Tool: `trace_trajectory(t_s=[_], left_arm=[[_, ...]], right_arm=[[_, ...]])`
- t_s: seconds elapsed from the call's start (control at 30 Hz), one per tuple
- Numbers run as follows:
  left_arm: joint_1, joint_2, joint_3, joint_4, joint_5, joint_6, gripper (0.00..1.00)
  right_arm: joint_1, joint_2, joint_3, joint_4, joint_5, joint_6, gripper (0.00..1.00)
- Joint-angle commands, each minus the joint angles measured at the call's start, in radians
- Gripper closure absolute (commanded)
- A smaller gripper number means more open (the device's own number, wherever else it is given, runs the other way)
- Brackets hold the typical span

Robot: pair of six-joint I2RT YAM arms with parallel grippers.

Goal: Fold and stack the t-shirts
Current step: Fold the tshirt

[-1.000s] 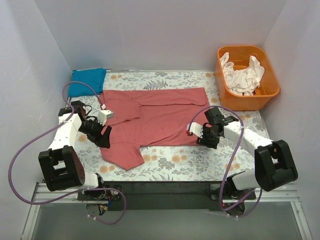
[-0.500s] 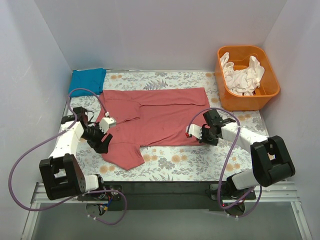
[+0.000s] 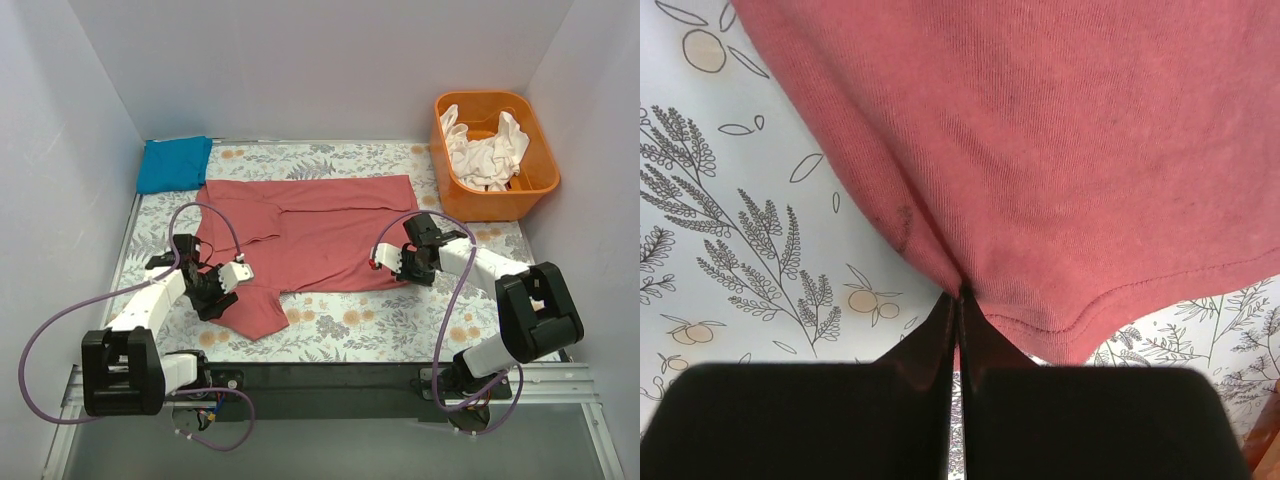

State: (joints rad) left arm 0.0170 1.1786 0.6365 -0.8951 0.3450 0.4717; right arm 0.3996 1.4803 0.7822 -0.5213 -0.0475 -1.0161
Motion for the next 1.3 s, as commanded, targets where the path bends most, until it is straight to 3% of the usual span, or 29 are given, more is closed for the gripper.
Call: trace_trajectory(t_s=[0.0,0.07,0.17,0.2,0.33,0.8,1.27], left_arm=[[-0.034,0.030,-0.015,0.088,-0.024,0.022,0.50],[-0.034,0.053,-0.029,0.107,-0.037,0.037,0.54],[-0.035,0.073,-0.047,0.110,-0.055,0.057,0.70],[-0.035,0.075,-0.043,0.098,-0.057,0.062,0.82],[-0.034,0.056,-0.012,0.036,-0.061,0.067,1.00],[0.041,0.102,0.310,-0.272,0.040,0.047,1.00],[0.078,0.418,0.709,-0.274,0.097,-0.027,1.00]], right_arm=[[0.001,0.031,0.020,-0.019,-0.018,0.014,0.99],[0.001,0.034,0.023,-0.023,-0.015,0.014,0.99],[0.001,0.032,0.026,-0.031,-0.017,0.011,0.99],[0.001,0.029,0.026,-0.034,-0.017,0.011,0.99],[-0.001,0.015,0.025,-0.057,-0.023,0.010,0.99],[-0.056,-0.117,0.072,-0.187,-0.072,-0.065,0.99],[-0.117,0.098,0.367,-0.259,-0.109,-0.139,0.99]])
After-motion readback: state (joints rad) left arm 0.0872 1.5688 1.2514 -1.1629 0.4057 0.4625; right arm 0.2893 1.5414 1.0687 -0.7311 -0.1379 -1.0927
